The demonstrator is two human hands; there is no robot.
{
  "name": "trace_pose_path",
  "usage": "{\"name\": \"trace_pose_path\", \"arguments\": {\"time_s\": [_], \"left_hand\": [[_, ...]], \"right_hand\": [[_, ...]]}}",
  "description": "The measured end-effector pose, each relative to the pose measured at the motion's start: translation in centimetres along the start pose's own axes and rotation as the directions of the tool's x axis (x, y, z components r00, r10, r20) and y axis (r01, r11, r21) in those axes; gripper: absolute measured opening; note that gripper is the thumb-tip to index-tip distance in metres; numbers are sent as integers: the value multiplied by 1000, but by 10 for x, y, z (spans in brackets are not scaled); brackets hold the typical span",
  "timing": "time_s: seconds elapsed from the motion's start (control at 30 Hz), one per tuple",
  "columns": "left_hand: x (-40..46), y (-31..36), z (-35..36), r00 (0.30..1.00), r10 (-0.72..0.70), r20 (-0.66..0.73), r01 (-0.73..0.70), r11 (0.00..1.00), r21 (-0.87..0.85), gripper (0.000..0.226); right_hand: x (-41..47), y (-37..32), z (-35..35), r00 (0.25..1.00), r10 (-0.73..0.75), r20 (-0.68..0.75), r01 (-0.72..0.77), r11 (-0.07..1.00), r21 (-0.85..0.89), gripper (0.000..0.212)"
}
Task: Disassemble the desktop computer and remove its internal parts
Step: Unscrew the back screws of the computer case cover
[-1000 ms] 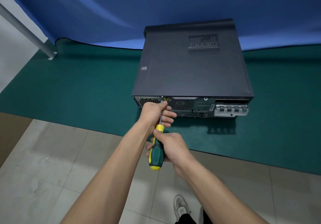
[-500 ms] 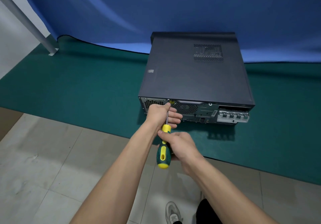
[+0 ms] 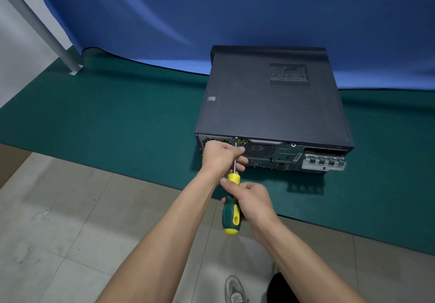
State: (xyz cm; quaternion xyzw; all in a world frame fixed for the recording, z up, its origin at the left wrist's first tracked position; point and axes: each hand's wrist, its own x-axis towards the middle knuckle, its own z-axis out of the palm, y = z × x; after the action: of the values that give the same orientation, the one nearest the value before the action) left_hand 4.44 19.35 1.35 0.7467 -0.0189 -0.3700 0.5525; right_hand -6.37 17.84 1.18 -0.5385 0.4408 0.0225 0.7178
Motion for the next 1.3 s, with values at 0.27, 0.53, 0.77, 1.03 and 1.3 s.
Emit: {"name": "trace_pose_path", "arguments": {"time_s": [0.27,0.53,0.77,1.03,1.3], "left_hand": [[1,-4,-4,990,-35,137,60,981,-183,26],[2,0,-1,988,-86,128,108,979,-170,24],[3,1,-4,987,-80,141,99,987,-130,18],[7,-1,-7,990,-55,127,76,984,-164,23],[8,-3,2,993,-57,100,77,973,-216,19]], "right_hand": [[5,0,-8,988,55,143,-53,998,-19,21],[6,1,-1,978,128,167,-134,991,26,21],[5,0,1,988,75,132,-90,990,110,26],[6,-2,-4,986,69,153,-83,992,92,27],[5,-1,-5,967,147,208,-190,960,206,30]]}}
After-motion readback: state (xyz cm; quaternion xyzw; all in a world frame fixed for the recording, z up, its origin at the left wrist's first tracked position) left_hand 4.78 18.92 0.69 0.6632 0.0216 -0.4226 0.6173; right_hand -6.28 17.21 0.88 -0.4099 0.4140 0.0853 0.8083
